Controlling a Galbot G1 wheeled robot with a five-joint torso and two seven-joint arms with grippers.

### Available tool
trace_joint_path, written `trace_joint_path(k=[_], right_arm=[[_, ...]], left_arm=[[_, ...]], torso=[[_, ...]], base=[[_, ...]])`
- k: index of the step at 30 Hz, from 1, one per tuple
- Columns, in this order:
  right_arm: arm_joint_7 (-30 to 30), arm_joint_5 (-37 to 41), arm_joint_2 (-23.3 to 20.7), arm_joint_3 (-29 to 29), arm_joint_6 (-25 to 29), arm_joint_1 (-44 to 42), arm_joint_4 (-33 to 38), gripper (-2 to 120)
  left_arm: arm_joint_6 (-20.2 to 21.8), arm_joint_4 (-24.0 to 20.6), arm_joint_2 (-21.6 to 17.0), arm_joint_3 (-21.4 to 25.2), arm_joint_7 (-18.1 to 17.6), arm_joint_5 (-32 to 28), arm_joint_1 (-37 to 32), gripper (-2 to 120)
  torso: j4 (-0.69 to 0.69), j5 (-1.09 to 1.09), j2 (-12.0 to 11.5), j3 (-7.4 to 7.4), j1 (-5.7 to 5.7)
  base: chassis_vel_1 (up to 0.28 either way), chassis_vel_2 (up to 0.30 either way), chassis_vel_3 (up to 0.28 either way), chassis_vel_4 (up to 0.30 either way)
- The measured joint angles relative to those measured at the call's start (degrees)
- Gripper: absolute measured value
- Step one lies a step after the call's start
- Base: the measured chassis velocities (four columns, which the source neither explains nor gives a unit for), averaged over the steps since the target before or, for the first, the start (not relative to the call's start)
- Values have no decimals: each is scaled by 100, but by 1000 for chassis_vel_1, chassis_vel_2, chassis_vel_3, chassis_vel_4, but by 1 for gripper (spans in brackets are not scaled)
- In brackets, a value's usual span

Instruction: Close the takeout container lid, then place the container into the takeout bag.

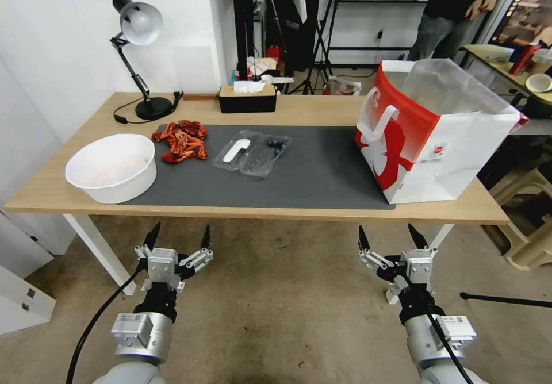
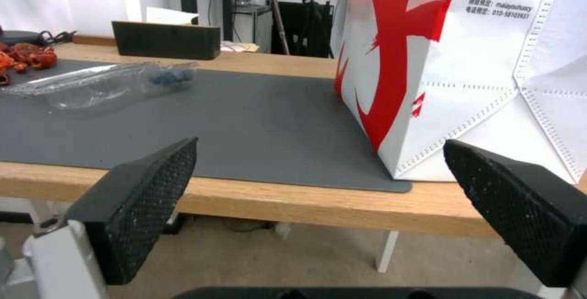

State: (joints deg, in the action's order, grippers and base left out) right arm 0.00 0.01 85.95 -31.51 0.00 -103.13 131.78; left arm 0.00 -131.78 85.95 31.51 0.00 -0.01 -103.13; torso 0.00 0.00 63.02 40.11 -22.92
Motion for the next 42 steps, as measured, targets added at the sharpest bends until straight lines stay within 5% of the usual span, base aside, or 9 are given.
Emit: trace_joint_path(k=[19,28,42], right_arm=[[-126,93,-15,-93,-121,-10,63,100],[-1561,1120,-234,-1218,-1567,-165,880,100],[-1474,1595,-518,-1299,-1669,48,731,100]], left_arm=[[151,-22,-117,6,0,-245,101,100],[1081,-206,-786,69,3,-1632,684,100],[2357,-520,-1493,208,112,-3216,1226,100]], torso=[[1,3,0,0,0],[-1,-2,1,0,0],[1,-1,0,0,0]], base=[[0,0,0,0],[0,0,0,0],[0,0,0,0]])
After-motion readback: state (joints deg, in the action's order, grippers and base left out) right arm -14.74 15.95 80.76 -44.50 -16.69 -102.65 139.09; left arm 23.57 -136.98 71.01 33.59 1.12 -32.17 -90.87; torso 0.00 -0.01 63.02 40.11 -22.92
